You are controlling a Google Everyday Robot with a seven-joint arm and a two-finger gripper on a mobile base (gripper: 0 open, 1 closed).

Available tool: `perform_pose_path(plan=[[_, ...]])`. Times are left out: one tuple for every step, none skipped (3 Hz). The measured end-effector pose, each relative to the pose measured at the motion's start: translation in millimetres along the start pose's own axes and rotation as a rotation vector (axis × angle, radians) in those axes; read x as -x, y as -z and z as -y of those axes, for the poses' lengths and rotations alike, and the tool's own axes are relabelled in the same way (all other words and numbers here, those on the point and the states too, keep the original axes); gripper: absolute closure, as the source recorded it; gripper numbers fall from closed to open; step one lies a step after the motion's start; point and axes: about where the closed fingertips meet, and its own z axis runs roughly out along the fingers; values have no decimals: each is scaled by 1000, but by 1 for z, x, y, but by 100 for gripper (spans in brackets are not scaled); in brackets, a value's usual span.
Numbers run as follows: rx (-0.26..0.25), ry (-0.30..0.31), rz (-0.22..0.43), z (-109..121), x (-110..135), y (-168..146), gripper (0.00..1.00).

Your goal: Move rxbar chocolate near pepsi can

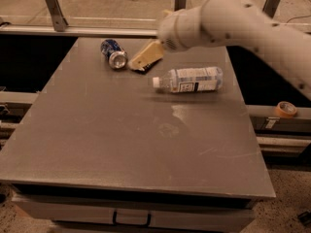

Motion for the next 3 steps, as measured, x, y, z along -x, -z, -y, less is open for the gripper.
perform_pose_path(plan=[[-34,82,88,36,31,88,0],[-147,257,129,71,64,182,0],[-179,342,131,79,71,198,0]])
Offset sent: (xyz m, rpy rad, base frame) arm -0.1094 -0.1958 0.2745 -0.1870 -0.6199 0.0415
